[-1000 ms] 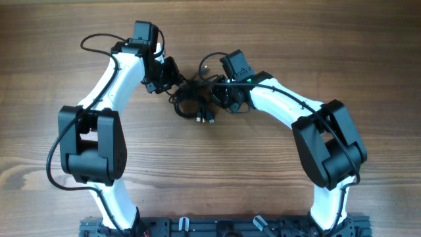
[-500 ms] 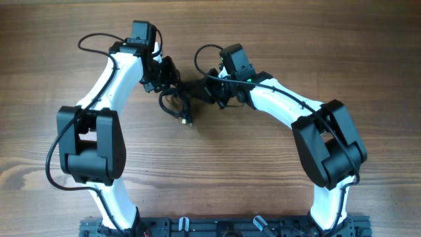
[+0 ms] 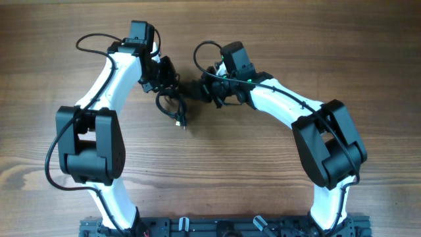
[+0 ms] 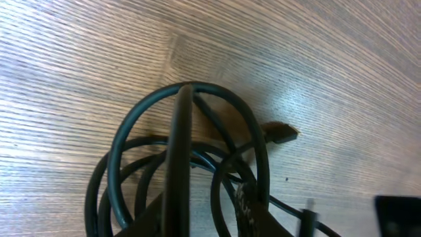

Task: Untangle cables

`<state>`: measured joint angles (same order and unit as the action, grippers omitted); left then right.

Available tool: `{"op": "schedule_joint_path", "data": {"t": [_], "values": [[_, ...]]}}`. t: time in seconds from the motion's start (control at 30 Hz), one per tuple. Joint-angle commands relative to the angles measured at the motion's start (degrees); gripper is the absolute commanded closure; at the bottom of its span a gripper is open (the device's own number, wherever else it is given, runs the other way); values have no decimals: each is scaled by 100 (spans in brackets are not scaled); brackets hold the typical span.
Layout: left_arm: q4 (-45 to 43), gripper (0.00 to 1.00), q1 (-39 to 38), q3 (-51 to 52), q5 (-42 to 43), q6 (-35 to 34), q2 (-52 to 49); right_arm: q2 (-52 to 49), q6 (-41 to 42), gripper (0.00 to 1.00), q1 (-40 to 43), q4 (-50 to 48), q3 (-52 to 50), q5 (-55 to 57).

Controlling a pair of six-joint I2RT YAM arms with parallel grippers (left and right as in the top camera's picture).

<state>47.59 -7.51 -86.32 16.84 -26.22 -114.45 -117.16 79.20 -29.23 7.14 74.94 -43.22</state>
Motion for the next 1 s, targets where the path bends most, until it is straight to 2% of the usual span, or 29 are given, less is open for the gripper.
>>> {"op": "schedule_joint_path", "data": {"t": [0.0,0.13,0.2,0.37,0.47,0.57,0.63,0.77,0.87,0.97], "values": [[44,71,-55,9,319,52,-87,-48,-872,96,262,313,37,76],[39,70,-55,9,1261,120,-87,-46,-1401,96,682,649,37,-61],[39,61,-63,7,1805,350,-81,-46,-1639,96,879,881,37,-173],[15,52,-7,4,1847,323,267,-46,-2096,96,1058,1025,37,-179],[24,46,81,4,1703,79,651,-46,-2050,96,1104,999,37,-81],[264,47,98,4,1604,-17,933,-46,-1836,96,1147,977,37,177],[739,50,92,7,1410,-15,949,-48,-1742,96,1165,960,37,232],[1569,58,87,46,332,-13,876,-48,-1711,96,1165,964,37,275],[1552,62,85,350,240,55,870,-48,-1729,96,1165,966,37,291],[1176,60,79,750,437,584,870,-48,-1764,96,1163,966,37,291]]}}
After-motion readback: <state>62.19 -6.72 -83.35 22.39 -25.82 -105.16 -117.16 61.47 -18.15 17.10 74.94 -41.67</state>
